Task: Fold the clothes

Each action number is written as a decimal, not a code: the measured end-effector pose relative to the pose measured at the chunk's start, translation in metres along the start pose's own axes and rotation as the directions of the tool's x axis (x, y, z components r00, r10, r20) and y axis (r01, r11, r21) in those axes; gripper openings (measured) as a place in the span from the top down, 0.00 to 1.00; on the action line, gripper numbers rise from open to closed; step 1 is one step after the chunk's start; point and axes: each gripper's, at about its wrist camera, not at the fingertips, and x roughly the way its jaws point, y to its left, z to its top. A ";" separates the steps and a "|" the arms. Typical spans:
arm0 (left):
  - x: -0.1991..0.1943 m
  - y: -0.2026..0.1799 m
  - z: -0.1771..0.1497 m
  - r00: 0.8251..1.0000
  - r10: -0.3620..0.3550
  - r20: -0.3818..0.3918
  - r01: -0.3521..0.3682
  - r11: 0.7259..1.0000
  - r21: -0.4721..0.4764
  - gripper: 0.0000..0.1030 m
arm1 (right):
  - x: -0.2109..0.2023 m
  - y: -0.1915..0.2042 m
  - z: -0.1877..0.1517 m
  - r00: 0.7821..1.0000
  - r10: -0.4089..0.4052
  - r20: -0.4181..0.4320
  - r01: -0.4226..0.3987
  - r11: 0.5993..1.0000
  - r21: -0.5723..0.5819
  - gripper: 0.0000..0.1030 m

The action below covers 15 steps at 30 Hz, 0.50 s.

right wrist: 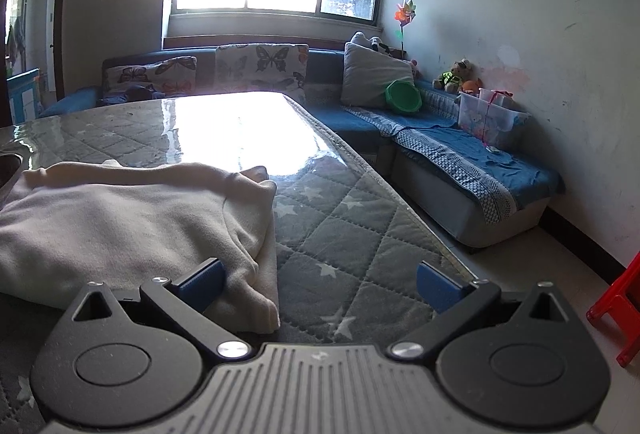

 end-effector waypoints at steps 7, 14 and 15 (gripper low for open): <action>0.001 -0.001 0.000 1.000 -0.003 -0.002 0.003 1.000 0.021 0.03 | -0.004 0.001 0.004 1.000 0.009 0.010 -0.009 1.000 -0.006 0.00; -0.003 0.000 0.000 1.000 -0.010 -0.002 0.010 1.000 0.015 0.02 | -0.008 0.007 0.007 0.999 0.052 0.013 -0.052 0.998 -0.026 0.00; -0.003 0.000 0.000 1.000 -0.010 -0.001 0.010 1.000 0.016 0.02 | -0.009 0.009 0.007 0.998 0.063 0.014 -0.062 0.998 -0.029 0.00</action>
